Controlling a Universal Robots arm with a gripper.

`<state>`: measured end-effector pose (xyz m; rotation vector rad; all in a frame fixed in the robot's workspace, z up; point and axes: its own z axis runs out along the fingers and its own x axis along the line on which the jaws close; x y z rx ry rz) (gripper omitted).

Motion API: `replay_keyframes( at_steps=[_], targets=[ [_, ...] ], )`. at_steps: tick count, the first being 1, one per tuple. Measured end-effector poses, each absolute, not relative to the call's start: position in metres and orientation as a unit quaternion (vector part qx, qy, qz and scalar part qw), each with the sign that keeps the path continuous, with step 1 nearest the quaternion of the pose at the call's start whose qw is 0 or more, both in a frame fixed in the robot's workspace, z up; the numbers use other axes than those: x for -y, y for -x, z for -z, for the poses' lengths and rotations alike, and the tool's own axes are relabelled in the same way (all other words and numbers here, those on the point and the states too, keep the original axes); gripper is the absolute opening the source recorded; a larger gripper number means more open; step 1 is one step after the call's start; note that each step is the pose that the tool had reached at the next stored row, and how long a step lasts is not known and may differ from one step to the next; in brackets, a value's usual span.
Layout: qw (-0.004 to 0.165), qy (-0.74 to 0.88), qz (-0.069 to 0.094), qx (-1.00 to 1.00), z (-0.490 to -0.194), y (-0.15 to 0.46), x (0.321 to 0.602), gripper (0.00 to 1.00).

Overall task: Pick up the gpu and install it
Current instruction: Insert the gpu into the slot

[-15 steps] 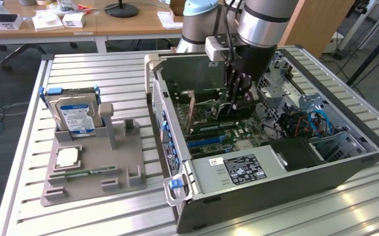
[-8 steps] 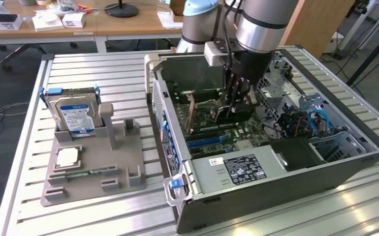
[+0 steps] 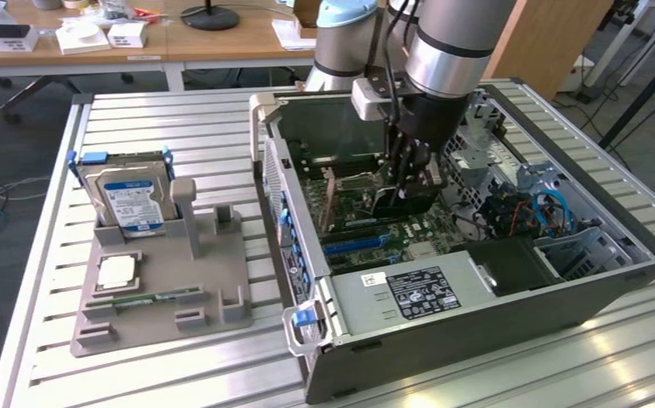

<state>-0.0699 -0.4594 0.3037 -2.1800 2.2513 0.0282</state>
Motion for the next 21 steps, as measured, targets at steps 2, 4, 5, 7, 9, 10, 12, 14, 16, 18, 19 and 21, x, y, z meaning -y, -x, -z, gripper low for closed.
replay_keyframes(
  at_steps=[2, 4, 5, 7, 9, 10, 12, 14, 16, 18, 19, 21],
  targets=[
    [0.004, 0.696, -0.009, -0.718, -0.304, 0.07, 0.459, 0.26],
    [0.004, 0.696, -0.009, -0.718, -0.304, 0.07, 0.459, 0.26],
    [0.004, 0.696, -0.009, -0.718, -0.303, 0.07, 0.459, 0.26],
    [0.004, 0.696, -0.009, -0.718, -0.302, 0.07, 0.459, 0.26],
    [0.004, 0.696, -0.009, -0.718, -0.3, 0.07, 0.459, 0.26],
    [0.004, 0.696, -0.009, -0.718, -0.3, 0.07, 0.459, 0.26],
    [0.004, 0.696, -0.009, -0.718, -0.298, 0.07, 0.459, 0.26],
    [0.004, 0.696, -0.009, -0.718, -0.296, 0.07, 0.459, 0.26],
    [0.004, 0.696, -0.009, -0.718, -0.295, 0.07, 0.459, 0.26],
    [0.004, 0.696, -0.009, -0.718, -0.293, 0.07, 0.459, 0.26],
    [0.004, 0.696, -0.009, -0.718, -0.292, 0.07, 0.459, 0.26],
    [0.004, 0.696, -0.009, -0.718, -0.291, 0.07, 0.459, 0.26]
  ],
)
